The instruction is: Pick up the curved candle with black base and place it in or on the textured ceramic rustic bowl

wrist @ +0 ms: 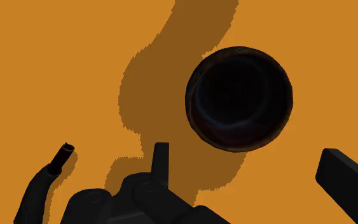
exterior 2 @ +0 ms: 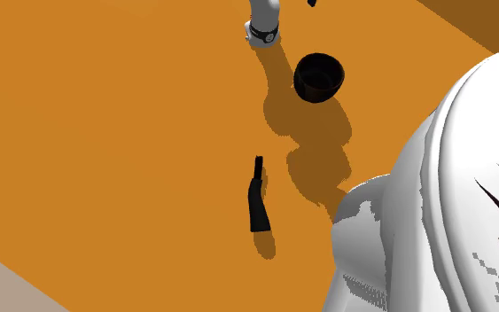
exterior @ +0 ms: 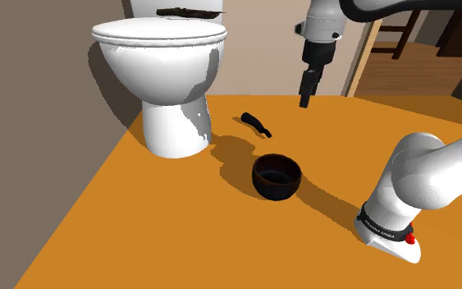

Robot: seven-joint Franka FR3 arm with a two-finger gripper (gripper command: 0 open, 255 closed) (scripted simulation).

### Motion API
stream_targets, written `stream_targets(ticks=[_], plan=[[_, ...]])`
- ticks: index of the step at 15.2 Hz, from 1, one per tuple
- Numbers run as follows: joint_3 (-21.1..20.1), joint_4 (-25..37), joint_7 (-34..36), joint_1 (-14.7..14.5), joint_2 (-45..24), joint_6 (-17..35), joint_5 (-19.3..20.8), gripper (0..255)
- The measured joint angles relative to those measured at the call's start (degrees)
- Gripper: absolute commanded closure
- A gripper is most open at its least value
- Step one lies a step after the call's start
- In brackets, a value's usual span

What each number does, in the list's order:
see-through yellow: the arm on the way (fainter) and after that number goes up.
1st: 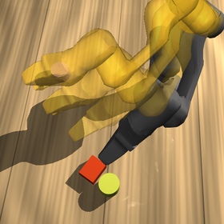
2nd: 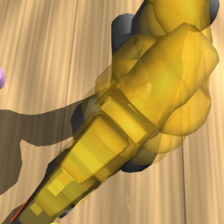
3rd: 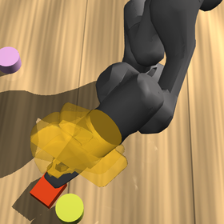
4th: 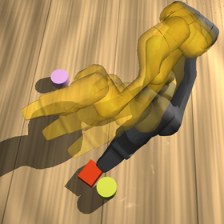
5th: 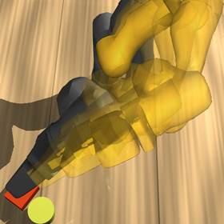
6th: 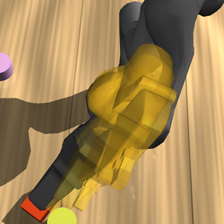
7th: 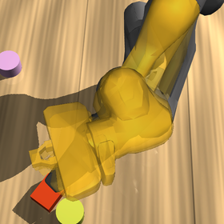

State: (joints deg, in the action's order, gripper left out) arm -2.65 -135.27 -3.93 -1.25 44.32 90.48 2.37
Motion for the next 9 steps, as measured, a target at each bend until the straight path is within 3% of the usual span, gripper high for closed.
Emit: stream_targets(ticks=[2,9], plan=[[0.19,-0.13,-0.02,0.21,-0.63,0.76,0.21,0],[2.38,-0.69,0.47,2.88,-10.67,11.68,2.65,0]])
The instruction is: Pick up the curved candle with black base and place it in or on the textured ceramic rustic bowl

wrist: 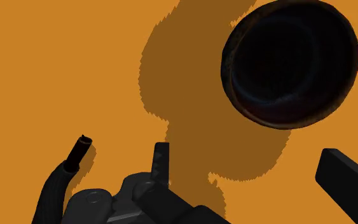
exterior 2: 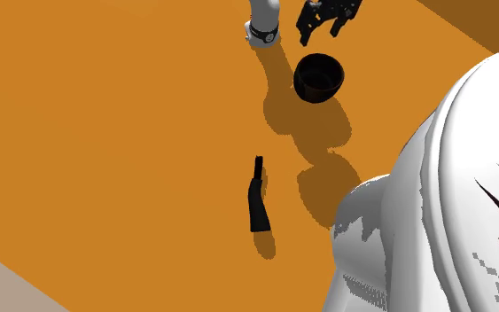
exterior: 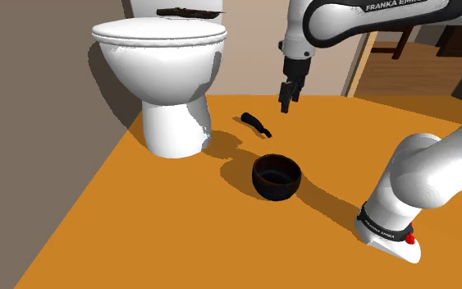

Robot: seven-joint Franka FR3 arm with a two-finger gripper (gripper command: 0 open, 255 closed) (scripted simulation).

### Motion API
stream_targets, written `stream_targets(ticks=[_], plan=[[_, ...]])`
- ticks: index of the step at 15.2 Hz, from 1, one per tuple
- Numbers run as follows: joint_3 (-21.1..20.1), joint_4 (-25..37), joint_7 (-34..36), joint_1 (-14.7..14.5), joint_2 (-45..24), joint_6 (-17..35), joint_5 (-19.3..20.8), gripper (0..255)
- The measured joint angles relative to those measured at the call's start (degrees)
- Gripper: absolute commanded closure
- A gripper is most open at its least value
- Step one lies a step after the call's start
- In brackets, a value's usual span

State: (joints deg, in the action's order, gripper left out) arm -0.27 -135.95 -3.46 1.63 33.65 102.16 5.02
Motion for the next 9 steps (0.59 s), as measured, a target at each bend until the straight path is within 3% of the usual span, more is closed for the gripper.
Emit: stream_targets(ticks=[9], plan=[[3.33,3.95,0.75,3.44,-16.53,13.31,2.68,0]])
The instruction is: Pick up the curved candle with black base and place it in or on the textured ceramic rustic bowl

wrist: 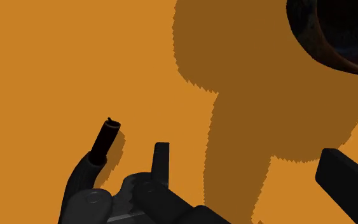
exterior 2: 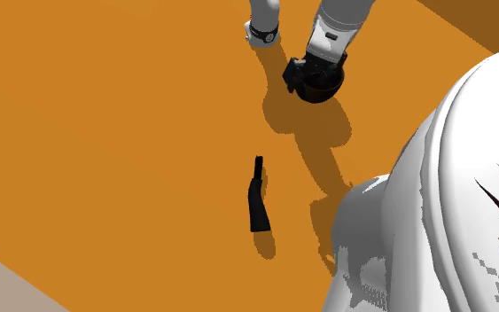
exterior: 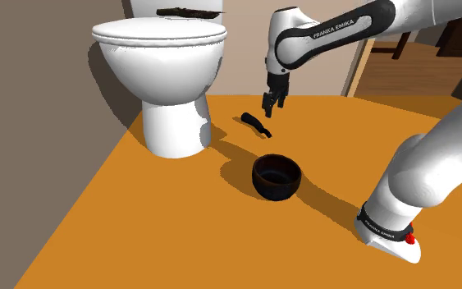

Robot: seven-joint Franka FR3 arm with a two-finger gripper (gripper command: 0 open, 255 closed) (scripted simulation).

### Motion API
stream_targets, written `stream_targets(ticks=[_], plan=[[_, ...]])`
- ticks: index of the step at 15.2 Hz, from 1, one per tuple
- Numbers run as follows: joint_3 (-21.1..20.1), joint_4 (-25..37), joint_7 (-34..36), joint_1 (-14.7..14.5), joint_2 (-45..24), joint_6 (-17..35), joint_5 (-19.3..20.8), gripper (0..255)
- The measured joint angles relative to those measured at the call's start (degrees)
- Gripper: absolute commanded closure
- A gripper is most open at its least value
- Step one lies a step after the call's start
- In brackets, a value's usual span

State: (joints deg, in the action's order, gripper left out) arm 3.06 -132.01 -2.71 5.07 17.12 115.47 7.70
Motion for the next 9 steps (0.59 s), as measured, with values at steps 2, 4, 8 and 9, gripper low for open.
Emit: stream_targets(ticks=[2,4,8,9], plan=[[0.78,0.74,0.12,0.74,-3.64,3.05,0.45,0],[1.74,2.89,-0.15,1.56,-7.71,5.20,0.74,0],[3.13,7.29,-0.13,2.86,-15.30,8.81,0.84,0],[3.49,8.14,-0.18,3.20,-16.84,9.58,0.84,0]])
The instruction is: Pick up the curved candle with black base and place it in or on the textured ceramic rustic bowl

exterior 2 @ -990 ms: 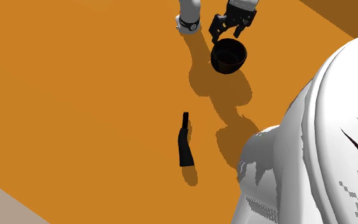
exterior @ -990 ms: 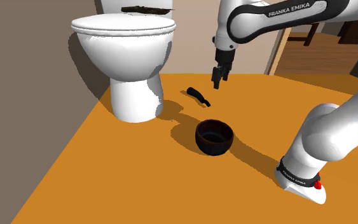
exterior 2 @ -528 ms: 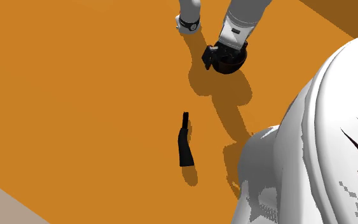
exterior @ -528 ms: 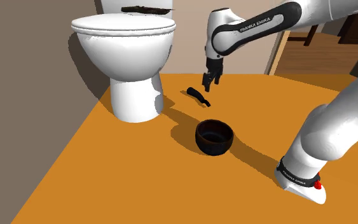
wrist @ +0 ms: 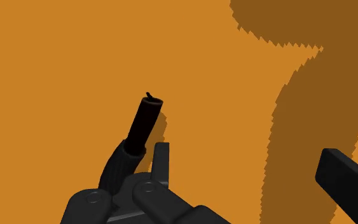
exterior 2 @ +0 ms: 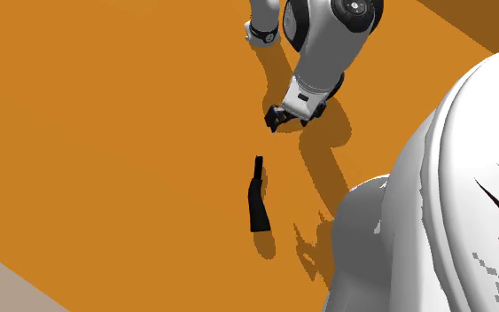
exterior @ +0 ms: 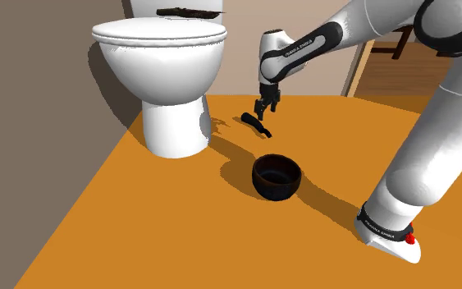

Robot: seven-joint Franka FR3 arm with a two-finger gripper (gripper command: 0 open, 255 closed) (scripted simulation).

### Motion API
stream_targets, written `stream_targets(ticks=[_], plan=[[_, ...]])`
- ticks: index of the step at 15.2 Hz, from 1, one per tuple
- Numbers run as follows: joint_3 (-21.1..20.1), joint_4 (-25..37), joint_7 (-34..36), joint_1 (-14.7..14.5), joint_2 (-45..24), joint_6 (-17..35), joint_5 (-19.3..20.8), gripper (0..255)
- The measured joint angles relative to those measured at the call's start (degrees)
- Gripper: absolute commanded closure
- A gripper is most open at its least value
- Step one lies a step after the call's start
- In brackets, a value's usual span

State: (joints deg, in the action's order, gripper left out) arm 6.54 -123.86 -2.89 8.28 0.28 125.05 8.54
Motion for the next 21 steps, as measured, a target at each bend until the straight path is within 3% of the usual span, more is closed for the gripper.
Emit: stream_targets(ticks=[7,15,21], plan=[[1.93,11.30,-0.53,2.51,-15.22,4.56,-1.48,0],[3.11,27.08,-1.32,6.27,-31.11,5.33,-4.03,0],[3.04,29.85,-1.29,7.09,-35.73,7.23,-4.58,0]])
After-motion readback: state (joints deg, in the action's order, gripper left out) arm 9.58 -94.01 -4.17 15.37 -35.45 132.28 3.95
